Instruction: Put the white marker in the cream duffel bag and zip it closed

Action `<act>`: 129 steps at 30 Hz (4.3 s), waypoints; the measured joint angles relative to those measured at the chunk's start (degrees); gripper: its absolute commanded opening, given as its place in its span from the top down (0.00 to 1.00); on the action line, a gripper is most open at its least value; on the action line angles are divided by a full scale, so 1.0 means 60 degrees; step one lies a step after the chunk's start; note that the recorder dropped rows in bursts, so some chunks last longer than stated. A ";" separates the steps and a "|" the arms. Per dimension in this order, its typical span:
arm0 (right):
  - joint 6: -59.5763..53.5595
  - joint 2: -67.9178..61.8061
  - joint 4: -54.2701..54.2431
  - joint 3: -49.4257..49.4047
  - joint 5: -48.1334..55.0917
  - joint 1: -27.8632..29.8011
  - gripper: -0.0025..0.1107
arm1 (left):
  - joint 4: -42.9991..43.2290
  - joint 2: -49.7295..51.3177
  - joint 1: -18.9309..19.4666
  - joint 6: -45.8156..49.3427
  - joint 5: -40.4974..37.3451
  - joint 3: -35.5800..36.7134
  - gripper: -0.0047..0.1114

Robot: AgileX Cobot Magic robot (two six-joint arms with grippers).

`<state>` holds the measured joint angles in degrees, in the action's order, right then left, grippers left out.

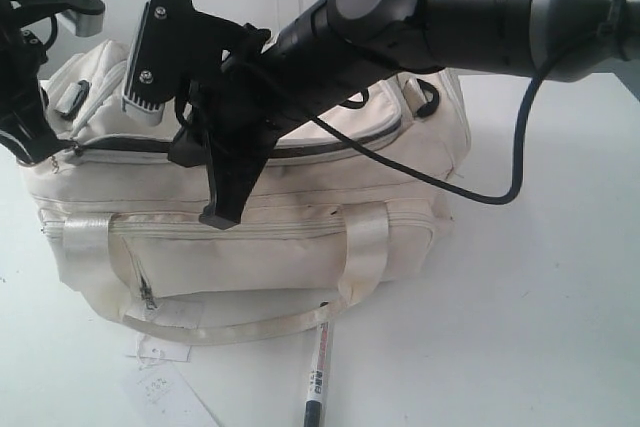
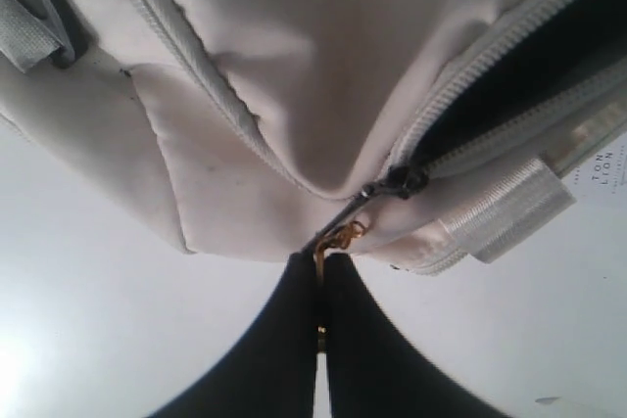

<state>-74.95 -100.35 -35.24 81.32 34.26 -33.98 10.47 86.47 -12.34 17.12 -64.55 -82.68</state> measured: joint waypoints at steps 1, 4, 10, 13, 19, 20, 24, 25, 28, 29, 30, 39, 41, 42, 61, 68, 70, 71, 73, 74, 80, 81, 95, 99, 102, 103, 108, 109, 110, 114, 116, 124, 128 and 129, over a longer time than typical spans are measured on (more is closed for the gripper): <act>0.0000 0.0000 0.0079 0.0000 0.0000 0.0000 0.98 | 0.0041 0.0000 0.0000 0.0000 0.0000 0.0000 0.96; 0.0036 0.0000 0.0241 0.0000 0.0000 0.0000 0.98 | 0.0159 0.0000 -0.0006 0.0000 0.0000 0.0000 0.96; 0.0108 0.0000 0.0262 0.0000 -0.0058 -0.0034 0.91 | 0.0123 0.0000 0.0155 0.0000 0.0000 0.0000 0.96; 0.0291 0.0006 0.0411 0.0000 -0.0261 -0.0050 0.65 | -0.0003 0.0000 0.0275 0.0000 0.0000 0.0000 0.96; 0.0492 0.0043 -0.0510 0.0000 -0.1318 -0.0016 0.58 | -0.0353 0.0000 0.0292 0.0000 0.0000 0.0000 0.96; 0.0492 0.0043 -0.0570 0.0000 -0.1387 -0.0016 0.58 | -0.0377 0.0000 0.0292 0.0000 0.0000 0.0000 0.96; 0.0492 -0.0135 -0.0606 0.0000 -0.1359 -0.0043 0.58 | -0.0377 0.0000 0.0292 0.0000 0.0000 0.0000 0.96; 0.0492 -0.0184 -0.0606 0.0000 -0.1359 -0.0058 0.58 | -0.0394 0.0000 0.0292 0.0000 0.0000 0.0000 0.96; 0.0492 -0.0387 -0.0606 0.0041 -0.1469 -0.0169 0.59 | -0.0384 0.0000 0.0292 0.0000 0.0000 0.0000 0.96; 0.0492 -0.0471 -0.0631 0.0059 -0.1489 -0.0188 0.59 | -0.0399 0.0000 0.0292 0.0000 0.0000 0.0000 0.96; 0.0492 -0.0562 -0.0631 0.0105 -0.1489 -0.0211 0.59 | -0.0399 0.0000 0.0292 0.0000 0.0000 0.0000 0.96; 0.0492 -0.1037 -0.0650 0.0232 -0.2020 -0.0228 0.72 | -0.0421 0.0000 0.0292 0.0000 0.0000 0.0000 0.96; 0.0492 -0.1077 -0.0650 0.0282 -0.2000 -0.0228 0.82 | -0.0421 0.0000 0.0292 0.0000 0.0000 0.0000 0.96; 0.0492 -0.1099 -0.0650 0.0308 -0.1979 -0.0228 0.87 | -0.0421 0.0000 0.0292 0.0000 0.0000 0.0000 0.96; 0.0492 -0.0655 0.0153 0.0329 -0.1365 -0.0247 0.98 | -0.0266 0.0000 0.0292 0.0000 0.0018 0.0000 0.96; 0.0654 -0.0635 0.0353 0.0329 -0.1179 -0.0247 0.98 | -0.0228 -0.0022 0.0292 0.0000 0.0119 0.0149 0.96; 0.0704 -0.0617 0.0404 0.0329 -0.1148 -0.0247 0.98 | -0.0228 -0.0022 0.0292 0.0000 0.0119 0.0171 0.96; 0.0705 -0.0598 0.0434 0.0329 -0.1152 -0.0229 0.98 | -0.0228 -0.0022 0.0292 0.0000 0.0125 0.0171 0.96; 0.0719 -0.0561 0.0463 0.0329 -0.1143 -0.0210 0.98 | -0.0228 -0.0042 0.0292 0.0000 0.0140 0.0171 0.96; 0.0757 -0.0561 0.0463 0.0329 -0.1128 -0.0174 0.98 | -0.0228 -0.0042 0.0292 0.0000 0.0140 0.0171 0.96; 0.1004 -0.0561 0.0463 0.0329 -0.1105 -0.0072 0.98 | -0.0221 -0.0042 0.0292 0.0000 0.0140 0.0171 0.96; 0.1031 -0.0561 0.0463 0.0329 -0.1105 -0.0072 0.98 | -0.0221 -0.0042 0.0292 0.0000 0.0158 0.0171 0.96; 0.1134 -0.0561 0.0428 0.0329 -0.1161 -0.0058 0.98 | -0.0789 -0.0042 0.0927 0.0083 0.0273 0.0171 0.96; 0.1134 -0.0561 0.0428 0.0329 -0.1177 -0.0058 0.98 | -0.0812 -0.0042 0.0946 0.0156 0.0375 0.0171 0.96; 0.1134 -0.0561 0.0428 0.0329 -0.1177 -0.0058 0.98 | -0.0812 0.0024 0.0946 0.0156 0.0399 0.0171 0.96; 0.1134 -0.0561 0.0428 0.0329 -0.1177 -0.0058 0.98 | -0.0812 0.0073 0.0946 0.0156 0.0399 0.0171 0.96; 0.1134 -0.0518 0.0428 0.0329 -0.1177 -0.0058 0.98 | -0.0790 0.0143 0.0946 0.0156 0.0501 0.0171 0.96; 0.1134 -0.0494 0.0428 0.0329 -0.1177 -0.0058 0.98 | -0.0677 0.0143 0.0946 0.0128 0.0542 0.0171 0.96; 0.1134 -0.0475 0.0449 0.0329 -0.1177 -0.0058 0.98 | -0.0607 0.0143 0.0946 0.0067 0.0563 0.0171 0.96; 0.1134 -0.0434 0.0449 0.0329 -0.1214 -0.0058 0.98 | -0.0374 0.0143 0.0946 -0.0202 0.0624 0.0171 0.96; 0.1134 -0.0434 0.0449 0.0329 -0.1214 -0.0058 0.98 | -0.0356 0.0143 0.0946 -0.0240 0.0605 0.0171 0.96; 0.1134 -0.0434 0.0431 0.0329 -0.1247 -0.0058 0.98 | -0.0280 0.0122 0.1016 -0.0343 0.0909 0.0171 0.96; 0.1134 -0.0416 0.0431 0.0329 -0.1247 -0.0058 0.98 | -0.0360 0.0122 0.1177 -0.0382 0.1107 0.0171 0.96; 0.1134 -0.0415 0.0431 0.0329 -0.1255 -0.0058 0.98 | -0.0404 0.0122 0.1265 -0.0382 0.1152 0.0171 0.96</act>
<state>-68.15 -102.84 -32.65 83.29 26.73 -34.33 8.05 87.20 -4.75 14.82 -57.64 -81.65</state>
